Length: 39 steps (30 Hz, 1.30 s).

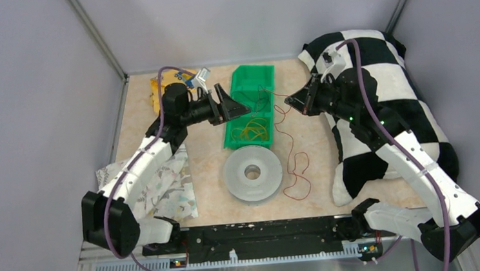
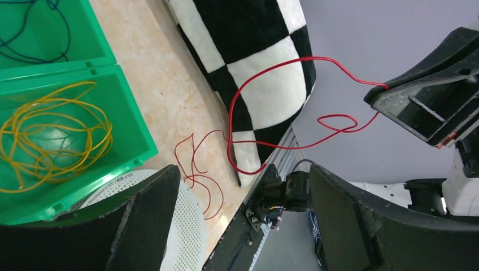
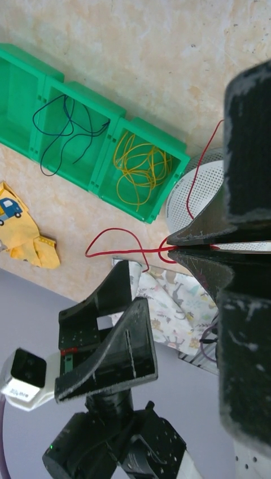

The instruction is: Wrap the cables

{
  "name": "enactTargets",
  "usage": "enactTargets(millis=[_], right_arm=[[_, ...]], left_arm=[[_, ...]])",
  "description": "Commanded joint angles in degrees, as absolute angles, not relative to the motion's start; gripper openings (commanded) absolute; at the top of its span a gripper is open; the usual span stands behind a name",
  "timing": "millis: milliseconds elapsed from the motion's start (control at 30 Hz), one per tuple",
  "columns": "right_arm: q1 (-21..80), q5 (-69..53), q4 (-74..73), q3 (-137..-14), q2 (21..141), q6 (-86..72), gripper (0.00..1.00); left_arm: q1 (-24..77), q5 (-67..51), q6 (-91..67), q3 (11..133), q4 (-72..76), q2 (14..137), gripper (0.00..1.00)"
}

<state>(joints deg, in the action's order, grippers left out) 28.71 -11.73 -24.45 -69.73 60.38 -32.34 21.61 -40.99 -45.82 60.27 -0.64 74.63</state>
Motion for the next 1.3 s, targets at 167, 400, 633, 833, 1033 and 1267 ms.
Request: enactTargets(millis=[167,400,633,833,1033,1267], right_arm=[[28.41,-13.71,-21.09,-70.38,60.20,-33.80,0.00],[28.41,-14.27,-20.58,-70.14,60.64,-33.84,0.00],[28.45,-14.14,-20.83,-69.98,60.34,-33.70,0.00],[26.92,-11.42,-26.15,-69.96,60.28,-30.68,0.00],[19.20,-10.99,-34.55,-64.82,59.54,-25.50,0.67],[18.70,-25.55,-30.12,-56.50,57.74,-21.46,0.89]], left_arm=[[24.46,-46.13,-49.97,60.64,7.89,82.33,0.83],[26.05,-46.14,-51.35,60.24,10.34,84.26,0.65],[26.19,-44.82,-51.22,59.94,10.38,83.78,0.19],[25.47,-33.89,-40.65,65.86,-3.31,78.16,0.00],[24.95,-21.41,-26.44,77.04,-20.21,73.89,0.00],[24.95,-19.27,-24.55,87.00,-21.20,70.18,0.00]])
